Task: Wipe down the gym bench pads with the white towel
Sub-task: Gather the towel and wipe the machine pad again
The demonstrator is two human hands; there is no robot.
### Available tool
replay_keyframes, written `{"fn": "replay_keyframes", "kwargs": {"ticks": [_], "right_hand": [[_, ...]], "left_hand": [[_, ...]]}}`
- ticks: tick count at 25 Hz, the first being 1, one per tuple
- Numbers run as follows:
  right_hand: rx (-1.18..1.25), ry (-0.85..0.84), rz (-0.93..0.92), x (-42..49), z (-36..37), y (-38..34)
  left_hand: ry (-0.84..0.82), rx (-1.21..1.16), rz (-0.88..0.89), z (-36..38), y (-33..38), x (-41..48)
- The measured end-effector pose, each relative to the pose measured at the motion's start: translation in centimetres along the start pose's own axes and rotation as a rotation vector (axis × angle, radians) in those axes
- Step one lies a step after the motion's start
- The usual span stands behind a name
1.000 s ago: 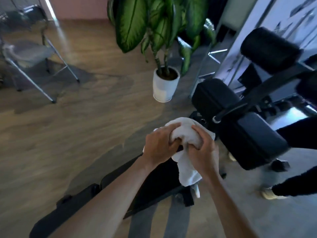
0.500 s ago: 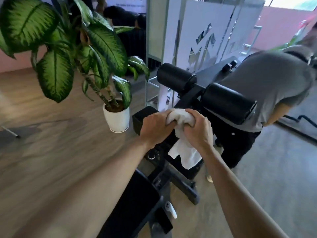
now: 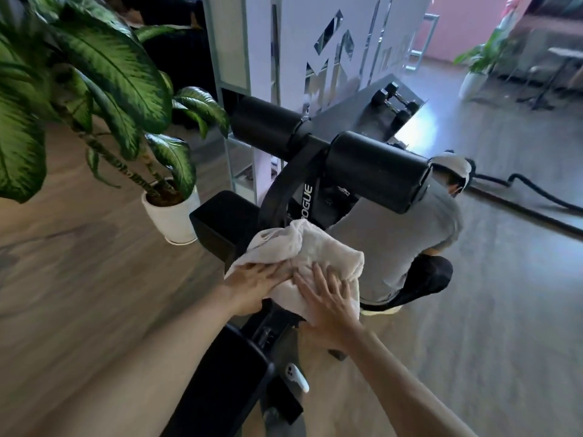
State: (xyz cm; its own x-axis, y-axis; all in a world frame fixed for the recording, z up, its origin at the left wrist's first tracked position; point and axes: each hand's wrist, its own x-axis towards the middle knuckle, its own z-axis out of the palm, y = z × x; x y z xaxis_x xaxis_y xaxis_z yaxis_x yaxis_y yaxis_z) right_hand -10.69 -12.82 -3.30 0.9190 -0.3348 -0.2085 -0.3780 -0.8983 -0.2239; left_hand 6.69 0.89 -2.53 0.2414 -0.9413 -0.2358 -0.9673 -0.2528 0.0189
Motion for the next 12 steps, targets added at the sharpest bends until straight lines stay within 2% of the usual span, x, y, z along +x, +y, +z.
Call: {"fn": "replay_keyframes", "kwargs": {"ticks": [1,4,5,9,12], "right_hand": [[-0.014,-0.002,-0.003,0.2,1.1,0.2],[0.036,0.069,0.019,1.6,0.8,0.8],[0.034,0.105,0.03,2.0,0.6,1.1],[0.072,0.193,0.163,3.1,-0.2,2.0],[0.104,0.224,0.18,3.6,-0.6,2.7]], "left_hand": [[-0.013,-0.039,-0.024,0.5,0.0,0.0],[-0.016,-0.419,-0.107,-1.0,-0.8,1.8],[0.005,-0.446,-0.099,-1.4,-0.8,2.7],[0.094,-0.355,-0.095,-0.5,-0.2,5.4],[0.093,-0.314,-0.123,-0.1,-0.6,6.6]]}}
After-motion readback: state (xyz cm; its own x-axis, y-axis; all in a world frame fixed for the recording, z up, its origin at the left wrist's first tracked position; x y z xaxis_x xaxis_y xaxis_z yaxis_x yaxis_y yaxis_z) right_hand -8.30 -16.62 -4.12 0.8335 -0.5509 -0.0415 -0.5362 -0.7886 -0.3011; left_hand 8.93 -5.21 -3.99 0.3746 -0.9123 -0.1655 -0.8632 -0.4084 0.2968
